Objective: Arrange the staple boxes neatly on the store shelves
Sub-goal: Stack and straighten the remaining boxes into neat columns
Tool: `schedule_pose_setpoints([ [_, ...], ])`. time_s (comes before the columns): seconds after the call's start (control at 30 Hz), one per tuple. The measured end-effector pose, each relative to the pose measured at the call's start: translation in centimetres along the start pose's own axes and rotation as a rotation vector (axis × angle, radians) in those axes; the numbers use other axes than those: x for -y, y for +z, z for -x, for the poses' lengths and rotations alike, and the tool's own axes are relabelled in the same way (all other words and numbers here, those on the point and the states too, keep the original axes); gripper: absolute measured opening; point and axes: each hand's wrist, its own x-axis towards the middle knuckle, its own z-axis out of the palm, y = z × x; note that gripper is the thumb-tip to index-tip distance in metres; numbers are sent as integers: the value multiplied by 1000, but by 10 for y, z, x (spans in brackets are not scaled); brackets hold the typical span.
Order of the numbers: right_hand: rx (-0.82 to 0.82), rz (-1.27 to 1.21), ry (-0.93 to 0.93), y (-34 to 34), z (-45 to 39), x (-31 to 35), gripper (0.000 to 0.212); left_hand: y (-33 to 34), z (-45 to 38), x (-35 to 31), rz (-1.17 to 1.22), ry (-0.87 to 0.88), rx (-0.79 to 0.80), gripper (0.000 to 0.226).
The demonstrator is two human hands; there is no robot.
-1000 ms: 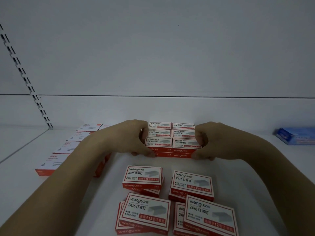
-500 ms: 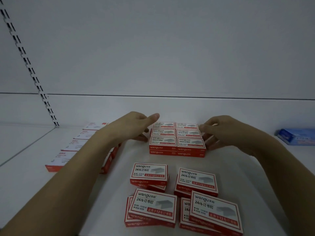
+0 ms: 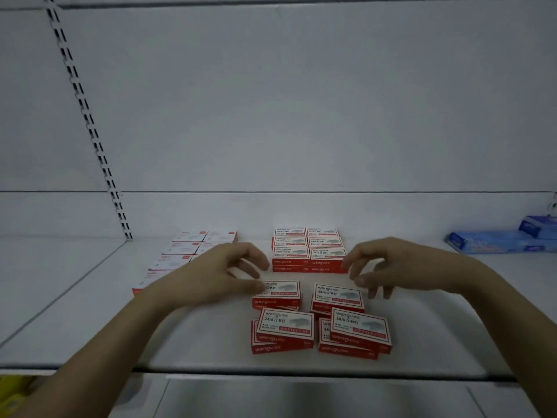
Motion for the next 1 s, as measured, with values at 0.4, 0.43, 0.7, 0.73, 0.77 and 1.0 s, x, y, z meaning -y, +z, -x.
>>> schedule_pose_setpoints([
  [0.4, -2, -90, -59, 17, 28, -15, 50, 16, 7, -1, -82, -11, 42, 36],
  [0.43, -24, -69, -65, 20, 28, -15, 48, 18, 6, -1, -83, -5, 23, 36],
  [0.7, -106, -57, -120, 33, 26, -16, 41, 33, 0, -5, -89, -3, -35, 38],
  [0.73, -109, -55, -120, 34, 25, -16, 42, 33, -1, -5, -88, -5, -37, 38],
  [0.77, -116, -56, -120, 35, 25, -17, 42, 34, -1, -6, -90, -6, -40, 38],
  [1.0, -249, -125, -84, 41, 20, -27, 36, 44, -6, -8, -109, -12, -98, 39],
])
